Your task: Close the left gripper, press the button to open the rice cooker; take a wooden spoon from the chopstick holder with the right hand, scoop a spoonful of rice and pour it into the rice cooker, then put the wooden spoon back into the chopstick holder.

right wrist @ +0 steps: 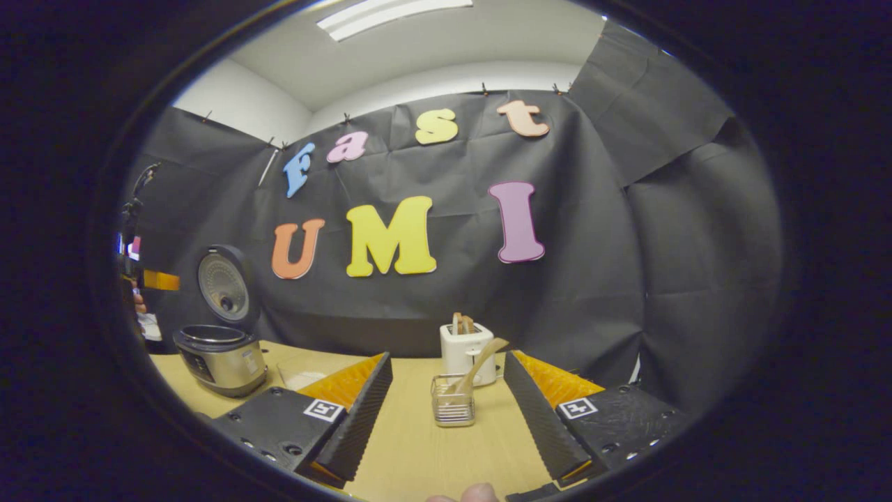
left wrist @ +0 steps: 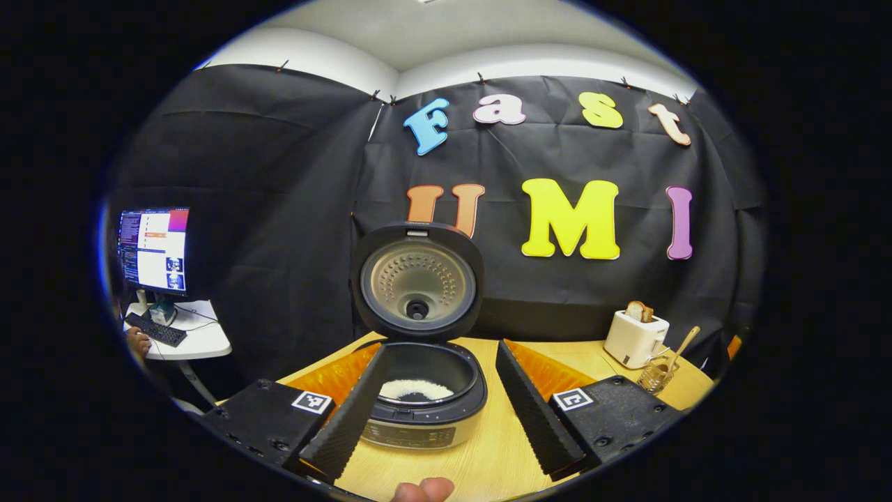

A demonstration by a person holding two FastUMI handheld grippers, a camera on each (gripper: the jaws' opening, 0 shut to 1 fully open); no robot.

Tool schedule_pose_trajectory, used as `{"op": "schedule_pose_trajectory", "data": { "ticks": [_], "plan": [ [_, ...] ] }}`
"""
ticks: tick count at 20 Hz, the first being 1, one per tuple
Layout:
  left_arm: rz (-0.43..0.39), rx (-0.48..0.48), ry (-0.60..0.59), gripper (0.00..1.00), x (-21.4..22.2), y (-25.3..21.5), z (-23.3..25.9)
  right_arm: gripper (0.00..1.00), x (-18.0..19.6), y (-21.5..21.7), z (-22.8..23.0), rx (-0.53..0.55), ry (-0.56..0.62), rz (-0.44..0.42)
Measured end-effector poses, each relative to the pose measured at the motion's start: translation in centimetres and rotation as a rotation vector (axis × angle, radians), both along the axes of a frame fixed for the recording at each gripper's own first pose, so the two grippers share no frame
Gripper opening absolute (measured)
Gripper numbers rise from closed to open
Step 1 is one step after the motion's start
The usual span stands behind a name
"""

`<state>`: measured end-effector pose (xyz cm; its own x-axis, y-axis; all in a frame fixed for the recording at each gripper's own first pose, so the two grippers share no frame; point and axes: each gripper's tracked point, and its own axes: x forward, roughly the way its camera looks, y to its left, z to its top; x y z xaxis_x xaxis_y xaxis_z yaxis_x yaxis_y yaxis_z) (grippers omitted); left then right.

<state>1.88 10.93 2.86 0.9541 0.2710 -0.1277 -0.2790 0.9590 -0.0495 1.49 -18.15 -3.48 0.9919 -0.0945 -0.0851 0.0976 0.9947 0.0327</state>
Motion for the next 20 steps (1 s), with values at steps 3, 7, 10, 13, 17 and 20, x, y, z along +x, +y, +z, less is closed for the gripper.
{"op": "schedule_pose_trajectory", "data": {
  "ticks": [3, 7, 10, 13, 17, 20],
  "plan": [
    [-0.046, 0.005, 0.003, 0.99, -0.4, -2.0, -1.1, 0.95, 2.1, -0.4, -0.9, 0.001, 0.032, 0.009],
    [-0.051, 0.021, -0.025, 0.99, -1.1, -3.3, -1.7, 0.96, 6.3, -1.6, -3.8, 0.063, 0.125, 0.032],
    [-0.071, 0.041, -0.026, 0.99, -1.1, -4.9, -2.5, 1.00, 10.4, -3.3, -6.1, 0.127, 0.189, 0.032],
    [-0.094, 0.058, -0.016, 0.99, -1.1, -6.5, -3.1, 0.92, 14.2, -4.8, -8.7, 0.193, 0.236, 0.017],
    [-0.107, 0.081, -0.011, 0.99, -1.3, -7.3, -3.2, 0.96, 18.1, -6.1, -11.7, 0.217, 0.278, 0.001],
    [-0.093, 0.090, -0.010, 0.99, -1.4, -7.3, -3.1, 0.95, 19.9, -6.2, -13.7, 0.258, 0.312, 0.002]
  ]
}}
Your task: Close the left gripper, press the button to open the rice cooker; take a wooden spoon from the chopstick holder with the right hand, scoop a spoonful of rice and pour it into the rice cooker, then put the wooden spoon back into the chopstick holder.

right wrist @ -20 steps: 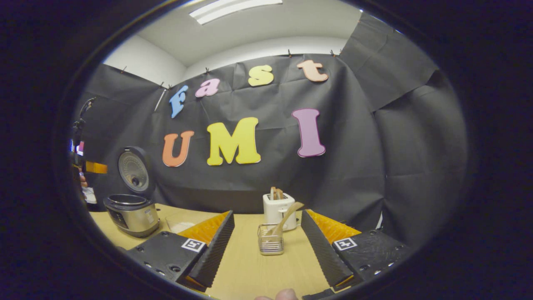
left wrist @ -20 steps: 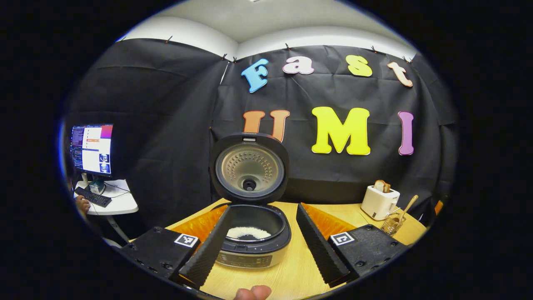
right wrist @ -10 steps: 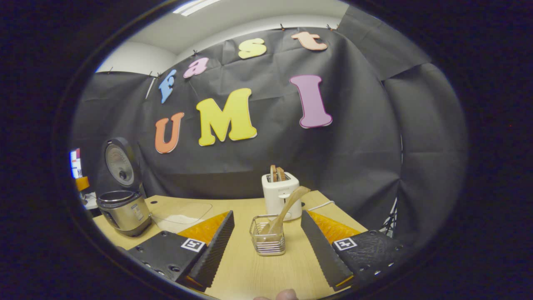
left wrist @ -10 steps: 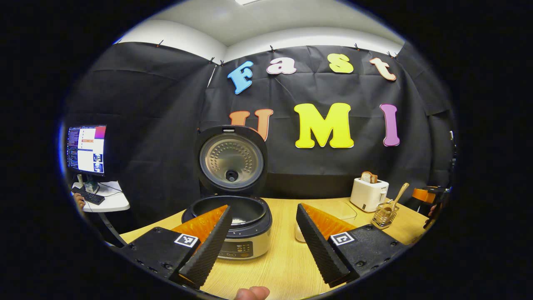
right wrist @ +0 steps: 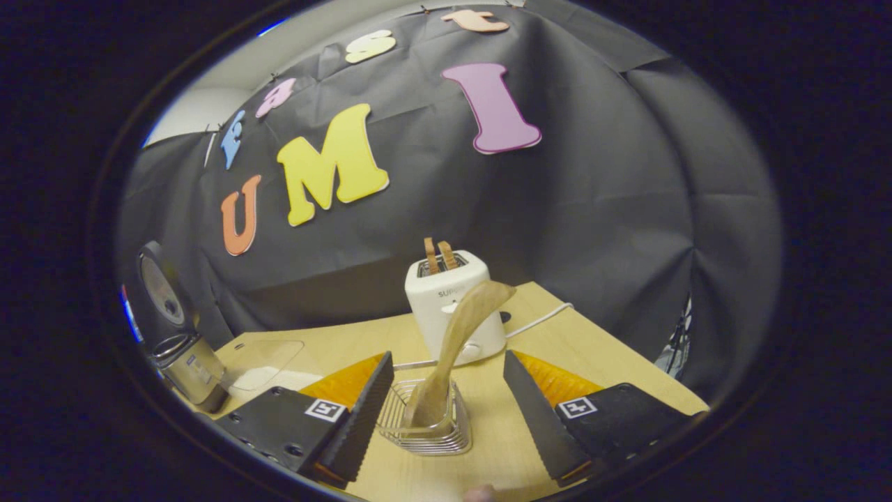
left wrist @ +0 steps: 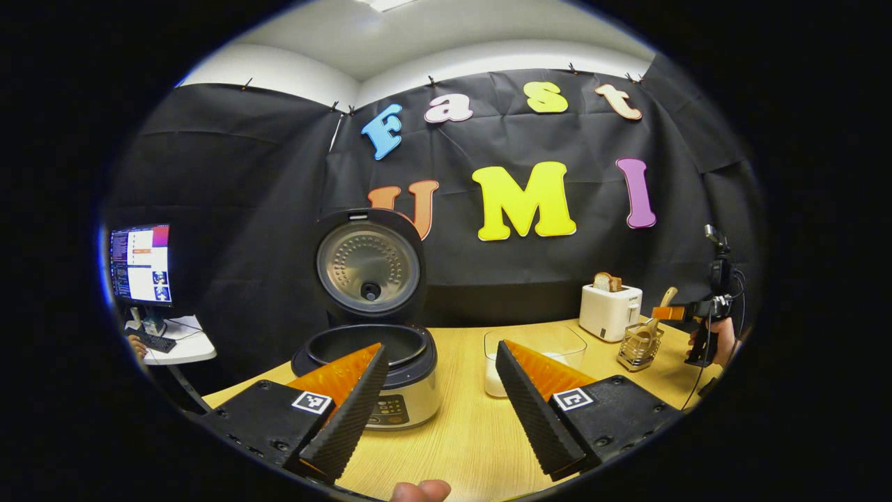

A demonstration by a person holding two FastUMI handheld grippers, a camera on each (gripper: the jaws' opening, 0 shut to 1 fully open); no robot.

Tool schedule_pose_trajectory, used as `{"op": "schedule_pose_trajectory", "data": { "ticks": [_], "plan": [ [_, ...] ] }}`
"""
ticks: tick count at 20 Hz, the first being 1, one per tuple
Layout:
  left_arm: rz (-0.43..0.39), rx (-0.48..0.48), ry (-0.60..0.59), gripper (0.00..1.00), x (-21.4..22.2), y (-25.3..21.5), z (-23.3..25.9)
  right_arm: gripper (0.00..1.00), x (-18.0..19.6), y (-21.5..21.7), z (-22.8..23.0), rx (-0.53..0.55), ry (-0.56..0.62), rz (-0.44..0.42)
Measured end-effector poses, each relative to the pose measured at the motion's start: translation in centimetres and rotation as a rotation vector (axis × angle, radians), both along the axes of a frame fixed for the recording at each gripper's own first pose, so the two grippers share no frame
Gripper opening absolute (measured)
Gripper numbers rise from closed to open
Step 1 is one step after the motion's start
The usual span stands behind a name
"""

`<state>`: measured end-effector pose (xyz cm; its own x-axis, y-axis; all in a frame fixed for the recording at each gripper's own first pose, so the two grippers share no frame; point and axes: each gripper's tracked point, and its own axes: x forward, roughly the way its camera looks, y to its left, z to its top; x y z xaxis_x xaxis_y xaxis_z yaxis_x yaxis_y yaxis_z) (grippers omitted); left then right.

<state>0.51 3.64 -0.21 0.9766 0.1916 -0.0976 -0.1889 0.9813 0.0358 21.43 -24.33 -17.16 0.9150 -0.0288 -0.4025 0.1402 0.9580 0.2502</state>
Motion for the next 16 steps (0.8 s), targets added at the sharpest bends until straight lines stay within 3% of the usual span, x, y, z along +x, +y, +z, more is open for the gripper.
{"op": "schedule_pose_trajectory", "data": {
  "ticks": [1, 2, 4, 6, 8, 9, 10, 14, 16],
  "plan": [
    [0.002, -0.002, 0.001, 0.99, 0.1, 0.0, -0.1, 0.92, 0.6, -0.2, -0.2, 0.007, 0.004, 0.002],
    [0.005, -0.003, 0.003, 0.99, 0.0, 0.0, -0.1, 0.81, 0.9, -0.3, -0.3, 0.013, -0.002, -0.007],
    [0.011, 0.000, 0.018, 0.99, -0.2, 0.0, -0.5, 0.68, 1.8, -0.1, -0.1, 0.046, -0.023, -0.010],
    [0.028, 0.020, 0.022, 0.99, -0.5, 0.3, -0.9, 0.67, 2.5, 0.1, -0.3, 0.060, -0.037, -0.011],
    [0.023, 0.022, 0.029, 0.99, -0.5, -0.1, -1.3, 0.35, 2.8, 0.0, -0.9, 0.059, -0.021, -0.025],
    [0.020, 0.019, 0.033, 0.99, -0.6, -0.2, -1.5, 0.30, 3.1, -0.1, -1.0, 0.052, -0.023, -0.030],
    [0.021, 0.018, 0.036, 0.99, -0.6, -0.1, -1.6, 0.19, 3.1, 0.1, -0.9, 0.052, -0.021, -0.035],
    [0.017, 0.017, 0.023, 0.99, -0.6, -0.3, -1.5, 0.00, 2.7, 0.9, 0.0, 0.035, -0.030, -0.025],
    [0.018, 0.017, 0.011, 0.99, -0.6, -0.1, -1.4, 0.00, 2.7, 1.2, 0.8, 0.026, -0.042, -0.027]
  ]
}}
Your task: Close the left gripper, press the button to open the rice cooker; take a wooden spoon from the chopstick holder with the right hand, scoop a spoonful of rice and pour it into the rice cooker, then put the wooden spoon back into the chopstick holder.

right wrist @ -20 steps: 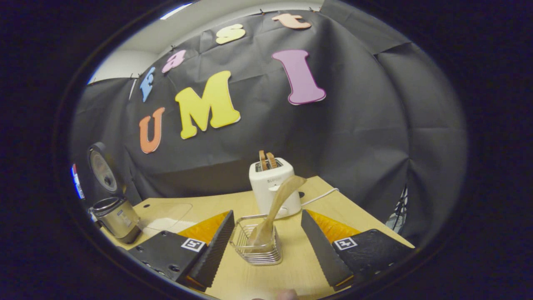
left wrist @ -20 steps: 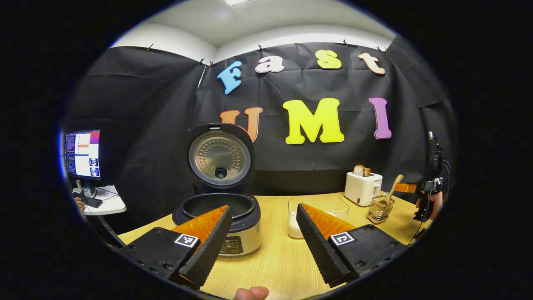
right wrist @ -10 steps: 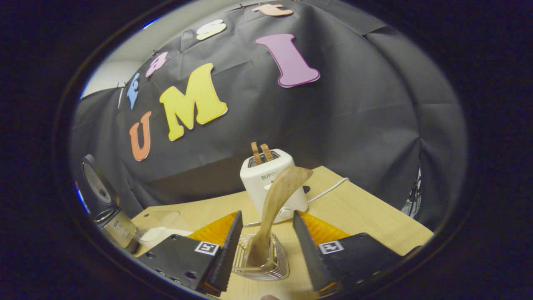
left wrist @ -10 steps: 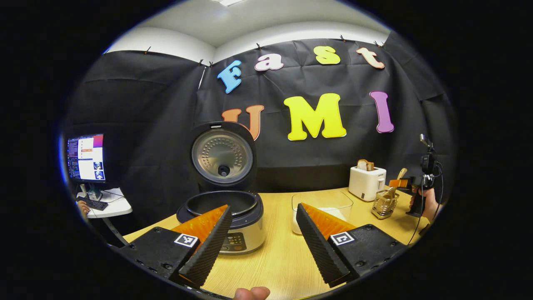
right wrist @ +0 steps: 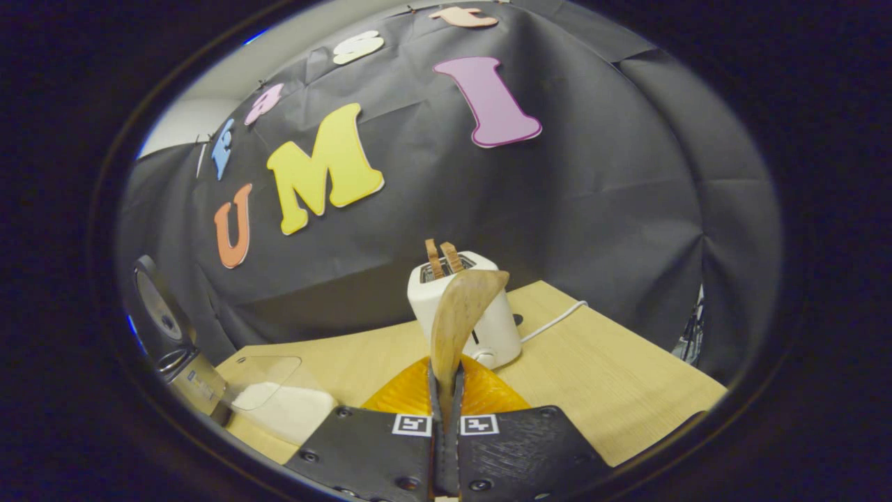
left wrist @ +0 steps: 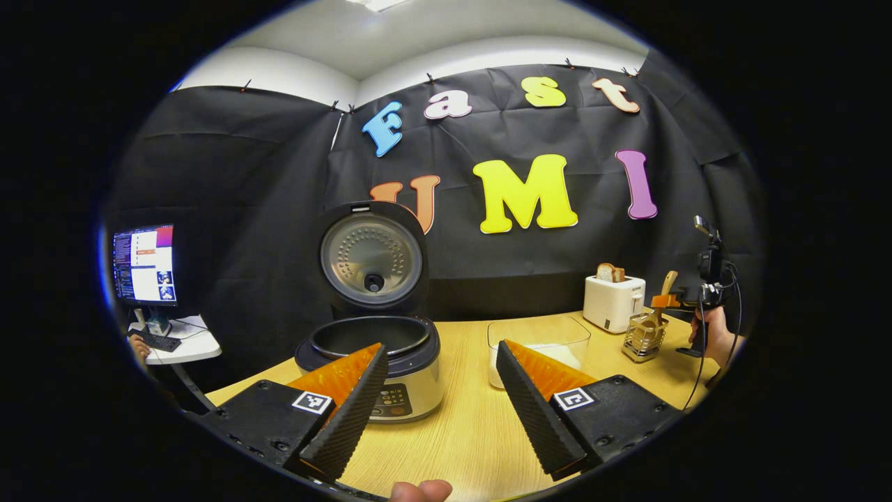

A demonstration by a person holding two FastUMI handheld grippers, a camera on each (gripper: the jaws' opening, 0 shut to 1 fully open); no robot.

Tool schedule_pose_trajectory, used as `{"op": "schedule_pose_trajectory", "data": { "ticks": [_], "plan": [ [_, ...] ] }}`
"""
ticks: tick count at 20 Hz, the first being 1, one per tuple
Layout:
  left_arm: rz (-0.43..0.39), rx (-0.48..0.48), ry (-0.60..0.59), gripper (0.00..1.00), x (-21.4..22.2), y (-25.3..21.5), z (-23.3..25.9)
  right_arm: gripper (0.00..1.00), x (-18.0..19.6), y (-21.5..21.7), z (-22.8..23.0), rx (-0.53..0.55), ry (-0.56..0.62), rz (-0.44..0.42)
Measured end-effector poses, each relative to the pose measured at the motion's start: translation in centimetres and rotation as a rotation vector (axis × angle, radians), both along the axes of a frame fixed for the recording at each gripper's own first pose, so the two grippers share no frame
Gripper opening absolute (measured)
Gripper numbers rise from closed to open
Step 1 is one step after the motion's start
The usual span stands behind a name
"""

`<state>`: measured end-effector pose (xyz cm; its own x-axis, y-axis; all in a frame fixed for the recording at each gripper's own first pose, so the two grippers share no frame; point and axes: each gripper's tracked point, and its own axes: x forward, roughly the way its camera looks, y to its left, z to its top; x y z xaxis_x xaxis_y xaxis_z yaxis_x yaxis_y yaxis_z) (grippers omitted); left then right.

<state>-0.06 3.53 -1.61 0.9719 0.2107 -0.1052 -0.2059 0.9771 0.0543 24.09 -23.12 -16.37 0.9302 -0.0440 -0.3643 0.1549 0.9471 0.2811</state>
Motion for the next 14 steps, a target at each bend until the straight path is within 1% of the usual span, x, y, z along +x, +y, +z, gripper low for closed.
{"op": "schedule_pose_trajectory", "data": {
  "ticks": [2, 7, 8, 9, 11, 13, 14],
  "plan": [
    [0.007, -0.017, 0.003, 0.99, -0.2, 0.4, -0.3, 0.00, -0.1, -0.1, 1.7, -0.002, -0.038, -0.012],
    [0.026, -0.053, -0.013, 0.99, -1.0, 2.3, 0.0, 0.00, 0.1, -0.2, 6.2, -0.084, -0.099, -0.037],
    [0.028, -0.059, -0.027, 0.96, -1.0, 2.7, 0.4, 0.00, 0.1, -0.1, 7.1, -0.097, -0.110, -0.042],
    [0.027, -0.062, -0.037, 1.00, -1.1, 3.1, 0.6, 0.00, -0.1, 0.2, 8.2, -0.108, -0.121, -0.046],
    [0.015, -0.057, -0.045, 0.99, -1.2, 3.9, 0.9, 0.00, -0.2, 1.1, 10.2, -0.121, -0.133, -0.051],
    [-0.016, -0.031, -0.042, 0.99, -1.3, 4.5, 1.0, 0.00, -0.2, 2.9, 12.1, -0.124, -0.141, -0.036],
    [-0.017, -0.018, -0.024, 0.99, -1.6, 5.1, 0.9, 0.00, -0.1, 4.0, 13.1, -0.127, -0.147, -0.030]
  ]
}}
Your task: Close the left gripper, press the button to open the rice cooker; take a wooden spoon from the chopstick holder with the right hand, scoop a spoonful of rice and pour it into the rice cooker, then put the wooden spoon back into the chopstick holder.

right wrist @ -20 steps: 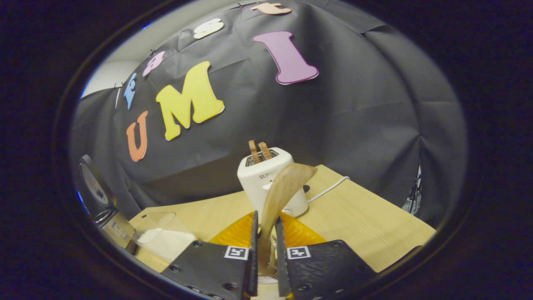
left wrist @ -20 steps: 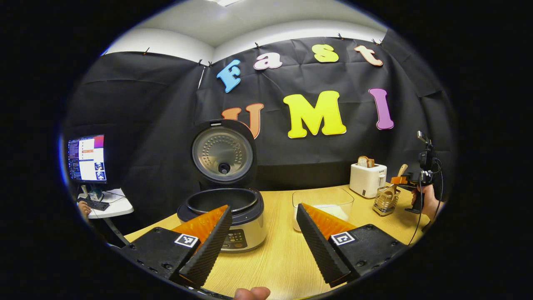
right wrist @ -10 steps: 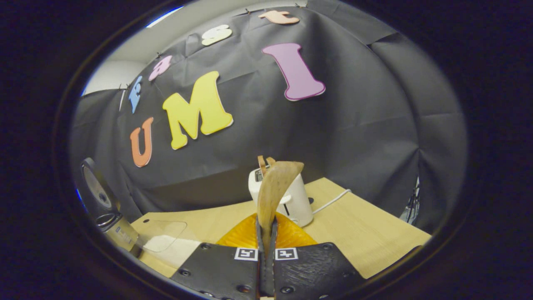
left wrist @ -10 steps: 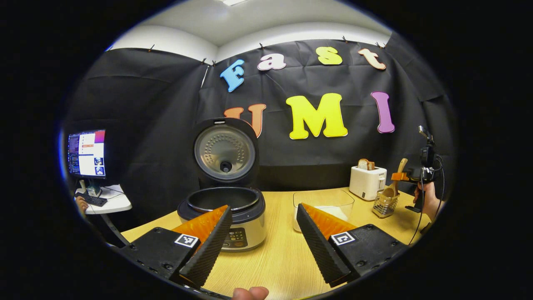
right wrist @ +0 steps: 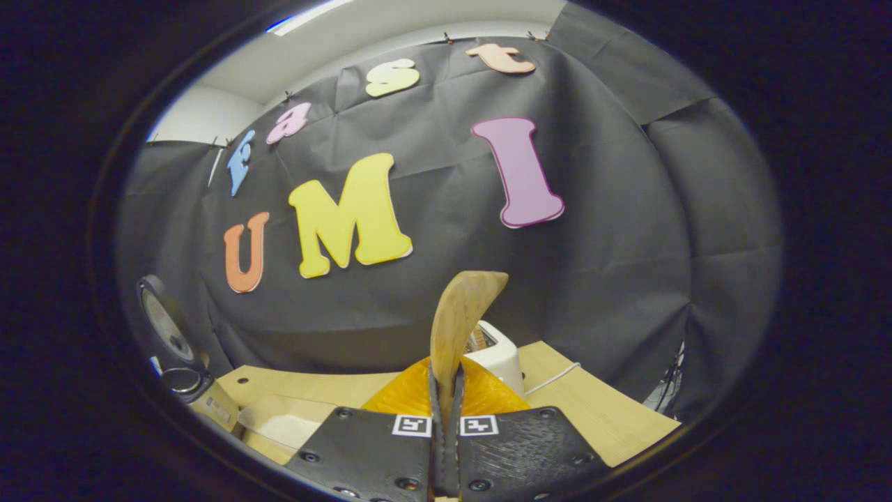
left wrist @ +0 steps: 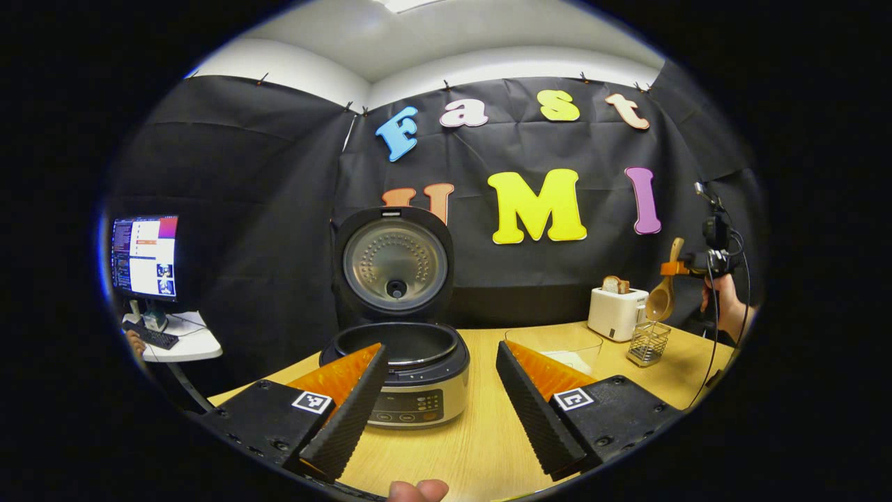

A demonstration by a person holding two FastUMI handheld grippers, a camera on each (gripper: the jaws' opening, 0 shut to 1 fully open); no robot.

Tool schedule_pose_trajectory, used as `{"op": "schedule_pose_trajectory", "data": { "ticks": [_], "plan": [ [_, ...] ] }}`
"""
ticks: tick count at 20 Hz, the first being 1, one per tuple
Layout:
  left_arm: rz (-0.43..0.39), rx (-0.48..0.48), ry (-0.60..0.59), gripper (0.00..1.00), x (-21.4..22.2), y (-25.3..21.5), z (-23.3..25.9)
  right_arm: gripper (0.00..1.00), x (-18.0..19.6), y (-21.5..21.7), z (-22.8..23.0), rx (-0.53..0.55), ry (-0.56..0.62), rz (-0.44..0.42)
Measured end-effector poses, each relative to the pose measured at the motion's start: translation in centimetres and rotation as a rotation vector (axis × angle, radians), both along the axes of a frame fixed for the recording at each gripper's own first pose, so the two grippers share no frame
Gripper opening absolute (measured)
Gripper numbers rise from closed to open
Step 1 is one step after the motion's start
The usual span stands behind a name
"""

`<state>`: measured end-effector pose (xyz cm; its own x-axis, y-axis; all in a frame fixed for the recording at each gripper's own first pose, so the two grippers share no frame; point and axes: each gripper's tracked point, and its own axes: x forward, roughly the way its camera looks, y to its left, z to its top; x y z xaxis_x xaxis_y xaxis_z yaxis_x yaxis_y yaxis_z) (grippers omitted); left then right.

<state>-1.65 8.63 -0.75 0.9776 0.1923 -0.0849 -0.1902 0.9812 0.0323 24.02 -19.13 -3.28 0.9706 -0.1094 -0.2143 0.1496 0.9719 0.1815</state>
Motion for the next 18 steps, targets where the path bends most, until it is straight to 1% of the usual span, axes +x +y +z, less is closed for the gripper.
{"op": "schedule_pose_trajectory", "data": {
  "ticks": [2, 5, 6, 7, 9, 11, 13, 15, 18],
  "plan": [
    [0.003, 0.022, -0.032, 0.99, -0.3, 1.1, 0.9, 0.00, 0.3, 2.4, 1.3, 0.017, -0.003, 0.011],
    [-0.002, 0.026, -0.040, 0.99, -0.6, 2.1, 1.3, 0.01, 1.3, 8.1, 2.4, 0.054, 0.001, 0.067],
    [0.013, 0.027, -0.040, 0.95, -0.9, 2.9, 1.3, 0.00, 1.8, 9.8, 2.7, 0.048, 0.003, 0.083],
    [0.025, 0.026, -0.043, 0.99, -1.1, 3.6, 1.3, 0.00, 2.4, 11.7, 2.7, 0.036, 0.003, 0.102],
    [0.014, 0.018, -0.041, 0.99, -1.1, 4.1, 1.3, 0.00, 4.0, 15.3, 2.0, 0.016, 0.019, 0.139],
    [0.007, 0.038, -0.039, 0.99, -1.4, 4.5, 1.4, 0.00, 5.6, 18.7, 0.3, -0.018, 0.047, 0.172],
    [0.009, 0.081, -0.057, 0.99, -1.6, 4.8, 1.9, 0.00, 6.7, 20.9, -2.4, -0.070, 0.089, 0.189],
    [0.002, 0.100, -0.061, 0.99, -1.3, 4.9, 1.6, 0.00, 7.2, 22.1, -5.6, -0.145, 0.154, 0.196],
    [0.010, 0.092, -0.042, 0.99, -1.4, 5.5, 1.0, 0.00, 7.7, 23.1, -9.3, -0.242, 0.229, 0.199]
  ]
}}
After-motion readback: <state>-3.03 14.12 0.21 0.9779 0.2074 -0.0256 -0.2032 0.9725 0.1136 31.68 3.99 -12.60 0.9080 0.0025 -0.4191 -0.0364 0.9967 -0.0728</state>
